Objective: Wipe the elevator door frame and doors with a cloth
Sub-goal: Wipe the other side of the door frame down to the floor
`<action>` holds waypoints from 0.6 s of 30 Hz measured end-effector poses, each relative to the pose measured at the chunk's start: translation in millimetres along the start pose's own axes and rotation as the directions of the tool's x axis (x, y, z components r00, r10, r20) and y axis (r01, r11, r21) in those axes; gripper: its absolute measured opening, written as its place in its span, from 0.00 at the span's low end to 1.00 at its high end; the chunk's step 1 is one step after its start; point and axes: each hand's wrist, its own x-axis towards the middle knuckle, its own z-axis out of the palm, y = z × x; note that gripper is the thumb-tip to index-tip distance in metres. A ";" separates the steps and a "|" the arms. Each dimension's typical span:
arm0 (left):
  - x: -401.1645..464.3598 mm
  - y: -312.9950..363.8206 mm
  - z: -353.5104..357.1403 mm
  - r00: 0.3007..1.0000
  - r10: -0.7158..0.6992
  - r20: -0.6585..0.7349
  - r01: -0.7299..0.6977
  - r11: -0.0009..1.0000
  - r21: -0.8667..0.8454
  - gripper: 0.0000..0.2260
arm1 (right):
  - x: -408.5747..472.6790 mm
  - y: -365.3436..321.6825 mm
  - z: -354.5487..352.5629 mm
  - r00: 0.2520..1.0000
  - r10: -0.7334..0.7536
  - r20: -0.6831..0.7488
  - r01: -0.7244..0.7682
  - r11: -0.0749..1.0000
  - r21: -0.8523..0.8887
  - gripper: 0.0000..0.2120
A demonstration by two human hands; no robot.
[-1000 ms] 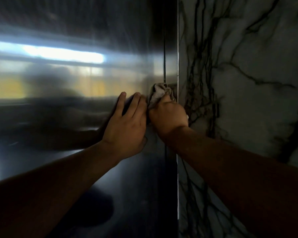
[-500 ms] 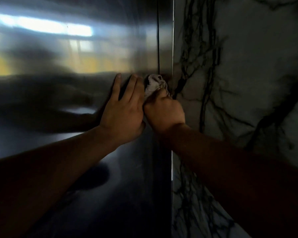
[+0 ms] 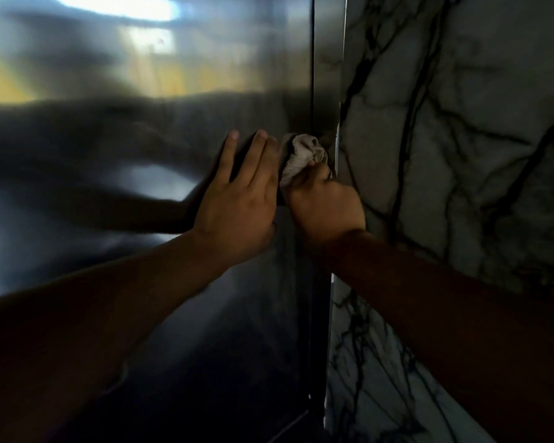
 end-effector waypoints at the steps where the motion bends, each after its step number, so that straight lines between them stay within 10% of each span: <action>1: -6.7 5.0 3.0 1.000 0.006 0.004 -0.006 1.000 0.003 0.37 | -8.2 -1.0 6.1 0.999 -0.017 -0.031 0.017 1.000 0.006 0.20; 18: -113.1 103.5 61.8 0.999 0.019 0.041 -0.014 0.993 -0.114 0.24 | -156.5 -24.9 86.7 0.966 -0.178 0.186 0.181 0.983 0.002 0.16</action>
